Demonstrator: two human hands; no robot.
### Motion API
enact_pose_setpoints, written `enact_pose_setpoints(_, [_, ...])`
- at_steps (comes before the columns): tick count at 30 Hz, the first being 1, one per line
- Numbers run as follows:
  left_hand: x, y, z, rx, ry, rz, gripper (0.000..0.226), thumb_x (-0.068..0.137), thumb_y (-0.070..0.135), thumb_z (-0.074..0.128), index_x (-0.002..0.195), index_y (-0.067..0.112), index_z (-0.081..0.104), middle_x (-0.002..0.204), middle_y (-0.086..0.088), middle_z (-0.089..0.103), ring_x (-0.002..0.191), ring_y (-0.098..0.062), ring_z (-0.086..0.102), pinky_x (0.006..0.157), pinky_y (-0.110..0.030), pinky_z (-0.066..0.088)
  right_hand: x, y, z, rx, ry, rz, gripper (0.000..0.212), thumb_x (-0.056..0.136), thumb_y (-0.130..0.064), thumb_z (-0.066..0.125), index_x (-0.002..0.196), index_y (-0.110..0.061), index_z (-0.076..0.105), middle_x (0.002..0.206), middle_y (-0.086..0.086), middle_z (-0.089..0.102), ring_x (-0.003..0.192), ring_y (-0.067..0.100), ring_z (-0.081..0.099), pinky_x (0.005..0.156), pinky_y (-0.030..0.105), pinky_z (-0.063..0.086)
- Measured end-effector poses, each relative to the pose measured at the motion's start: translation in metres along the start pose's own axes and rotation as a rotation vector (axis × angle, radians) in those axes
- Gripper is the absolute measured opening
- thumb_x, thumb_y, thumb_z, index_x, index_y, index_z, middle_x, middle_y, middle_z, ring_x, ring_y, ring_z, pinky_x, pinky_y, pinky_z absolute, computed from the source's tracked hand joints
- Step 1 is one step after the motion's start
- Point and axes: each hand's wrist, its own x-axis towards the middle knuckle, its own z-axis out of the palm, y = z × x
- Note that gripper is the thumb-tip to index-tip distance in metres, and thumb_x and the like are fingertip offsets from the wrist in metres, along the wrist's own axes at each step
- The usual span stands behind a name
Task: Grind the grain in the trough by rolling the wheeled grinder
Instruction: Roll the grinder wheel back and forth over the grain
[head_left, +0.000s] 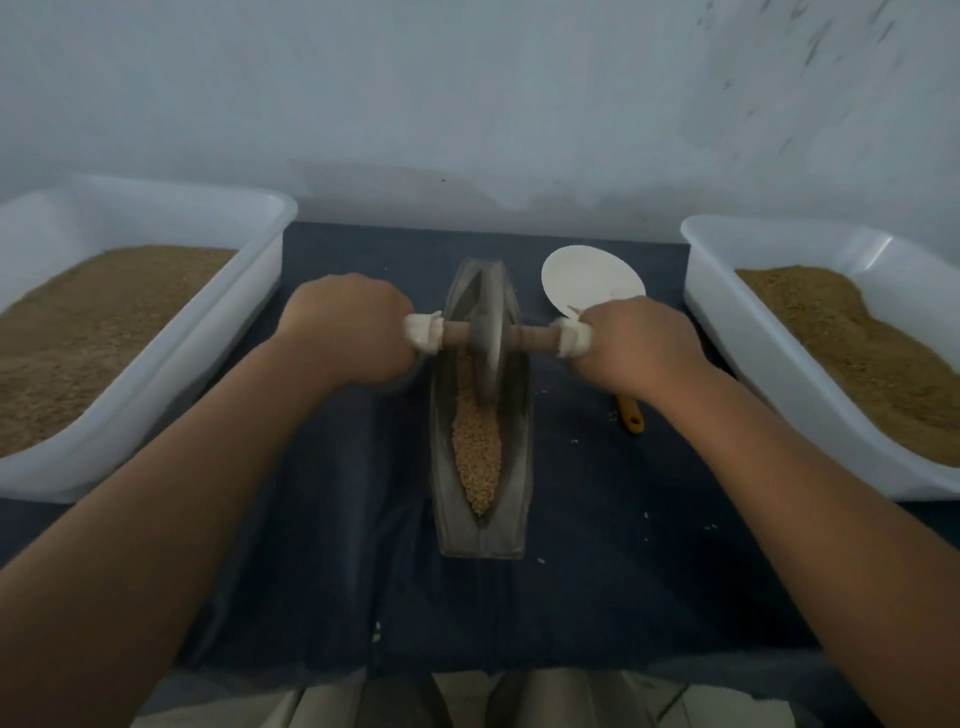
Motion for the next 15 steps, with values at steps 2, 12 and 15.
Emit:
enact_pose_setpoints(2, [-0.02,-0.003,-0.002,0.022,-0.014,0.072,0.028,0.077,0.056,0.056,0.068,0.03,0.058,0.068,0.01,0.058,0.063,-0.013,0.056,0.059,-0.03,0.044,-0.025,0.005,-0.001,0.059,-0.119,-0.049,0.028,0.086,-0.057,0.05,0.078,-0.032,0.06,0.077,-0.009,0.061,0.077,0.016,0.06,0.061,0.034,0.044])
enact_pose_setpoints(12, [-0.011,-0.005,0.012,-0.006,0.037,-0.021,0.037,0.082,0.062,0.051,0.068,0.029,0.058,0.07,0.01,0.058,0.068,-0.022,0.061,0.061,-0.032,0.045,-0.015,-0.004,0.001,-0.034,0.077,0.002,0.045,0.087,-0.068,0.041,0.073,-0.029,0.061,0.069,-0.007,0.056,0.064,0.019,0.054,0.056,0.03,0.037])
enact_pose_setpoints(15, [0.016,-0.004,0.009,-0.025,0.05,-0.074,0.034,0.083,0.056,0.058,0.069,0.025,0.058,0.072,0.007,0.058,0.069,-0.025,0.058,0.066,-0.034,0.046,0.015,-0.007,0.004,-0.032,0.153,0.076,0.042,0.094,-0.059,0.053,0.07,-0.025,0.059,0.067,-0.006,0.056,0.059,0.018,0.049,0.055,0.029,0.034])
